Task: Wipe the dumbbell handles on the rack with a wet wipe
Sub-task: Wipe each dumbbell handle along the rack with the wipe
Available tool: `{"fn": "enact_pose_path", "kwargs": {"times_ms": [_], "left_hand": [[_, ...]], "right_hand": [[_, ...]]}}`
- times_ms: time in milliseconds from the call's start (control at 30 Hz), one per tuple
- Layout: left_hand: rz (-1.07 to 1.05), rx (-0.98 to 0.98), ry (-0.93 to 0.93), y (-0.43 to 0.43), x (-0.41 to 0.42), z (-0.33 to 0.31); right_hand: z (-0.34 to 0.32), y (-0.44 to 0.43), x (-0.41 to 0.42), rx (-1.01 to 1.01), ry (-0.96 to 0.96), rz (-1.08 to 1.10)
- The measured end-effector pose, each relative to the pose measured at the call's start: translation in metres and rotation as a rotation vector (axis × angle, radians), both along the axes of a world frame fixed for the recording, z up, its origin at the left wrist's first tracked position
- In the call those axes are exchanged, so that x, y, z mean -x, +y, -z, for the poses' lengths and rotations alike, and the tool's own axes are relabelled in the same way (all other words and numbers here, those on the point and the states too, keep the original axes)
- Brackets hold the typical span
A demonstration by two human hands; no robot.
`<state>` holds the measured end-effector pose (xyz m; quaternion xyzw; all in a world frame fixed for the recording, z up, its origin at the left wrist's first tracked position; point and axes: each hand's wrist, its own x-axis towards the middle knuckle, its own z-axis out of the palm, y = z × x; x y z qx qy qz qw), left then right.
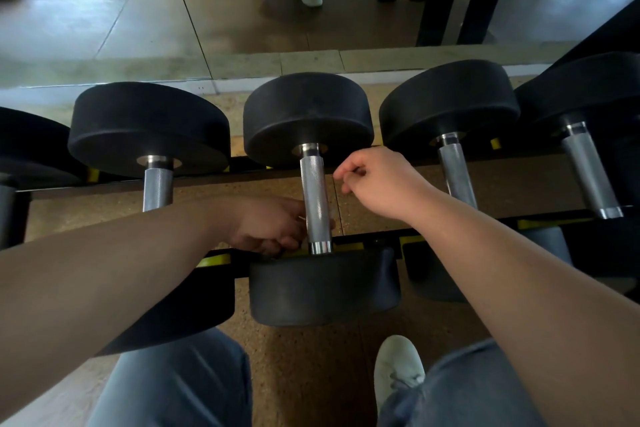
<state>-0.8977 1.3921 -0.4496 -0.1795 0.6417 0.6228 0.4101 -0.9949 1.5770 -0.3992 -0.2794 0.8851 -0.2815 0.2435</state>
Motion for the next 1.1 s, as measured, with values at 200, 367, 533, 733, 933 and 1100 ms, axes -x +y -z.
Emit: {"fn": "enact_pose_path", "kwargs": {"times_ms": [200,367,533,733,933,1100], "left_hand": [[-0.446,-0.169,0.146,-0.002,0.013,-0.008],[-0.18,-0.011,0.115,-0.009,0.008,-0.008],[0.178,0.283,0.096,-0.002,0.004,-0.016],[-0.468,0.496,0.364,-0.014,0.01,-0.026],[0.324,0.621,0.428,0.003,-0.016,-0.049],[0.3,0.732,0.516,0.02,-0.01,-0.048]], "right_hand": [[-0.003,0.003,0.002,0.03,-0.012,0.027],[-0.001,0.005,0.0,0.002,-0.008,-0.006],[-0.002,0.011,-0.002,-0.02,-0.015,-0.016],[-0.003,0.011,-0.006,-0.035,0.026,0.0],[-0.002,0.005,-0.011,-0.056,0.042,-0.038],[0.002,-0.003,-0.011,-0.067,0.054,-0.06]]}}
